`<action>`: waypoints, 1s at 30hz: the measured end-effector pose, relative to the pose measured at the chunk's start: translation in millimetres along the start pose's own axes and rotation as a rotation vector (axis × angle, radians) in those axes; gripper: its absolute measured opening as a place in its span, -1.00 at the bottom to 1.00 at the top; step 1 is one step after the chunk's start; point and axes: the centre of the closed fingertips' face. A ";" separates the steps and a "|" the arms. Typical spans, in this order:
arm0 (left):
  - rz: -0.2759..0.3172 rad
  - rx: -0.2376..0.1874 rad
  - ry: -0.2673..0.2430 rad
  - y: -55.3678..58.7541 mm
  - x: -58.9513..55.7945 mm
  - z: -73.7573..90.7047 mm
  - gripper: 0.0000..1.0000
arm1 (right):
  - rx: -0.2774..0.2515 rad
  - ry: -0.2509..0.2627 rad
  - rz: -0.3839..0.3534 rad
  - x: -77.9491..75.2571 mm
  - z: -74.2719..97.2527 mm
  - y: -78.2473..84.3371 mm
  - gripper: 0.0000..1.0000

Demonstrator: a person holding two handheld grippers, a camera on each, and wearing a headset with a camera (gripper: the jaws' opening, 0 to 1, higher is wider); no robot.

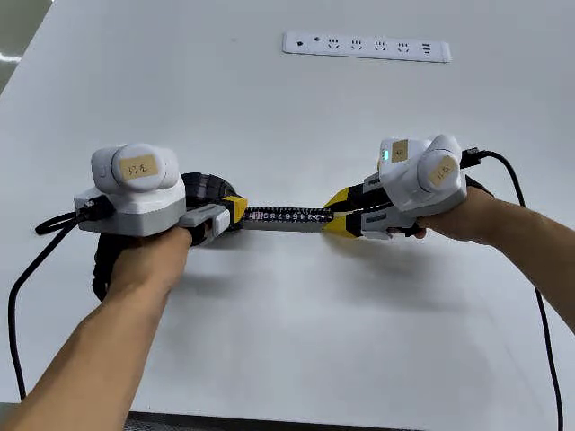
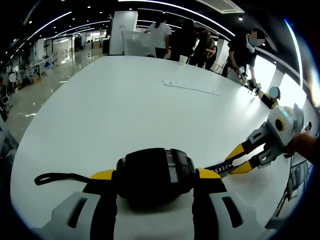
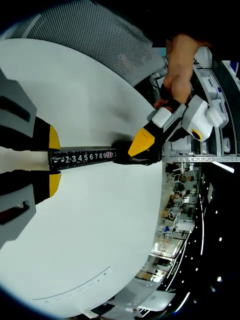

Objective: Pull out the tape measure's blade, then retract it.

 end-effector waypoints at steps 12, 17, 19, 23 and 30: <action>0.004 0.001 0.003 0.1 0.2 -0.1 0.11 | -0.010 -0.006 -0.001 3.3 -9.0 -9.1 -0.78; 0.005 0.001 0.004 0.2 0.3 -0.2 0.11 | -0.014 -0.009 -0.003 5.0 -12.1 -12.9 -0.78; 0.005 0.002 0.005 0.1 0.3 -0.1 0.11 | -0.014 -0.010 -0.001 5.5 -13.3 -14.0 -0.78; 0.006 0.002 0.006 0.0 0.6 -0.2 0.11 | -0.017 -0.012 -0.001 6.4 -16.3 -16.9 -0.78; 0.006 0.004 0.007 0.2 0.6 -0.3 0.12 | -0.020 -0.013 0.002 7.9 -21.2 -20.9 -0.78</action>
Point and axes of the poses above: the centre of the closed fingertips' face, and the gripper's own axes: z roughly backward along the fingers, x roughly to its left, y roughly out of its underside, and after that the axes turned 11 degrees about y, right-handed
